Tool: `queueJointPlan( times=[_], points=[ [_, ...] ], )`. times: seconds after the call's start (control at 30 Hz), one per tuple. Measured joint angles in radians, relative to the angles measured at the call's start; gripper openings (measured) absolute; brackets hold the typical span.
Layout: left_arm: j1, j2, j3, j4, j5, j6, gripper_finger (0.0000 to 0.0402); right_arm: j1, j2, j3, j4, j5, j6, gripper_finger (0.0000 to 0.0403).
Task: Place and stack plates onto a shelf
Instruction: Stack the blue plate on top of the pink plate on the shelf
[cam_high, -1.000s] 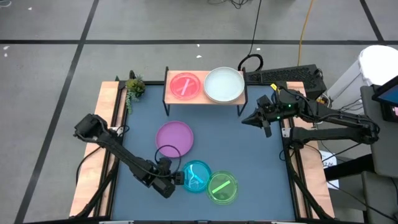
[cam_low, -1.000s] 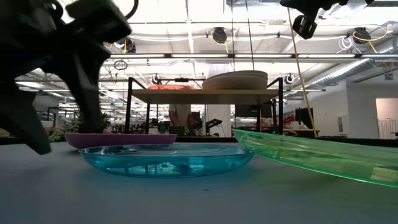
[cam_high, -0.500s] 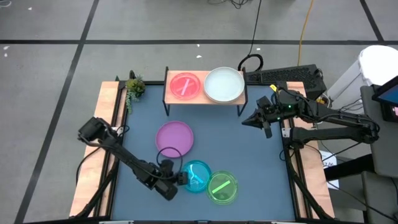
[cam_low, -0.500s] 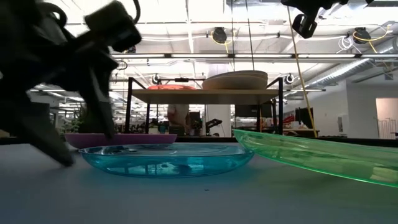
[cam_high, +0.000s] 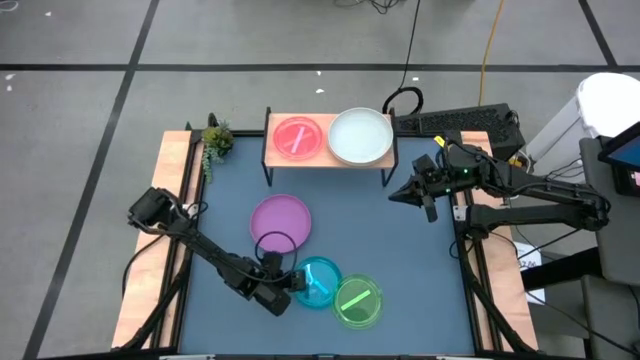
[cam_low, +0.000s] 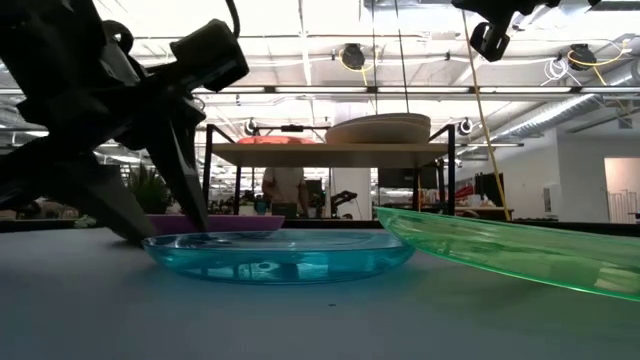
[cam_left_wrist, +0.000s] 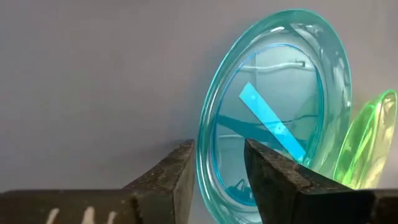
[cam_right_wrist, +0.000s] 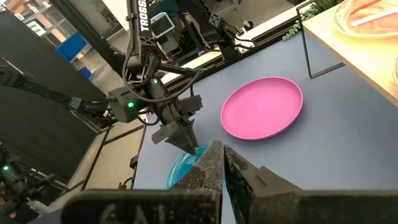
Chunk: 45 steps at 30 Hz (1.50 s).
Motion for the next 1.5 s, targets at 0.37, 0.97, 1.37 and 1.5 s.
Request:
queueJointPlan(
  times=[0.37,0.97,1.37,1.5],
  points=[
    [0.014,-0.002,0.0,-0.049,0.006,0.005,0.0036,0.0,0.0,0.0,0.0,0.001,-0.004,0.0],
    [0.012,-0.107,0.002,-0.111,-0.014,0.025,0.0002,-0.001,0.0,-0.001,-0.007,0.003,-0.022,0.0],
    [0.054,-0.331,0.002,-0.304,-0.04,0.129,0.0001,-0.001,0.0,-0.001,-0.01,0.008,-0.023,0.0],
    [0.093,-0.404,0.002,-0.347,-0.048,0.182,0.0,-0.001,0.0,-0.001,-0.014,0.008,-0.023,0.0]
  ],
)
